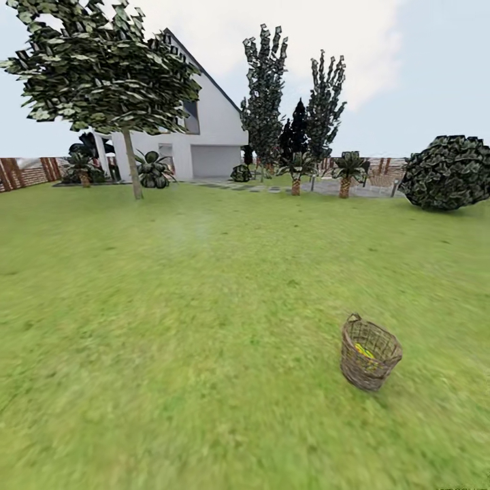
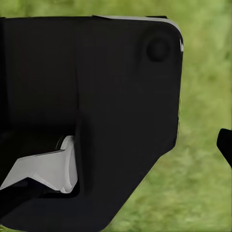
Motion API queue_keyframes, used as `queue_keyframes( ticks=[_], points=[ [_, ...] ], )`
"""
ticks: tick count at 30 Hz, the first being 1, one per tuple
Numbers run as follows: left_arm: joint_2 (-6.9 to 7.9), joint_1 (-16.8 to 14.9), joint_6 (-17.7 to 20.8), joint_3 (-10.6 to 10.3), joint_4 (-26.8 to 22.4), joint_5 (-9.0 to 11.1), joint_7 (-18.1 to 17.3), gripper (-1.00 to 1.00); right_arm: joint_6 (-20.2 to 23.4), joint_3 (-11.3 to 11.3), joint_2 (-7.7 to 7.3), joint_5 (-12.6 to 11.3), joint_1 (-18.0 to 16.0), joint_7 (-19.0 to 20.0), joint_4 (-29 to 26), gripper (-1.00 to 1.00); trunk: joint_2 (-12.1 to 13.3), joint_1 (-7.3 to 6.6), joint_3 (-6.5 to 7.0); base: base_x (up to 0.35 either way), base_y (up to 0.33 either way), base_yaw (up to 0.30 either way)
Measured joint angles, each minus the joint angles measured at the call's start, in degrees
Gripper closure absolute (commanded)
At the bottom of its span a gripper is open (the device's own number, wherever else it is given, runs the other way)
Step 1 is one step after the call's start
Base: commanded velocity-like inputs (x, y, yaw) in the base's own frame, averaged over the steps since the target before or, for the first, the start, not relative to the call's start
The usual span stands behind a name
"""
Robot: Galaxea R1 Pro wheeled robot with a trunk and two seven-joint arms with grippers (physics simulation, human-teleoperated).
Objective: Take the three Easter eggs out of the wicker basket on the lawn in the garden, then place them on the lawn next to a single tree (choose any tree) so that all three eggs are next to the same tree and none are left in the basket.
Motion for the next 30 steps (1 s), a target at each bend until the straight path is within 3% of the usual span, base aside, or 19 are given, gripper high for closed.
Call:
queue_keyframes(
  ticks=[30],
  points=[
    [0.00, 0.0, 0.0, 0.0, 0.0, 0.0, 0.0, -1.00, 0.0, -0.1, 0.00, 0.0, 0.0, 0.0, 0.0, -1.00, 0.0, 0.00, 0.00, 0.297, 0.185, -0.285]
  ],
)
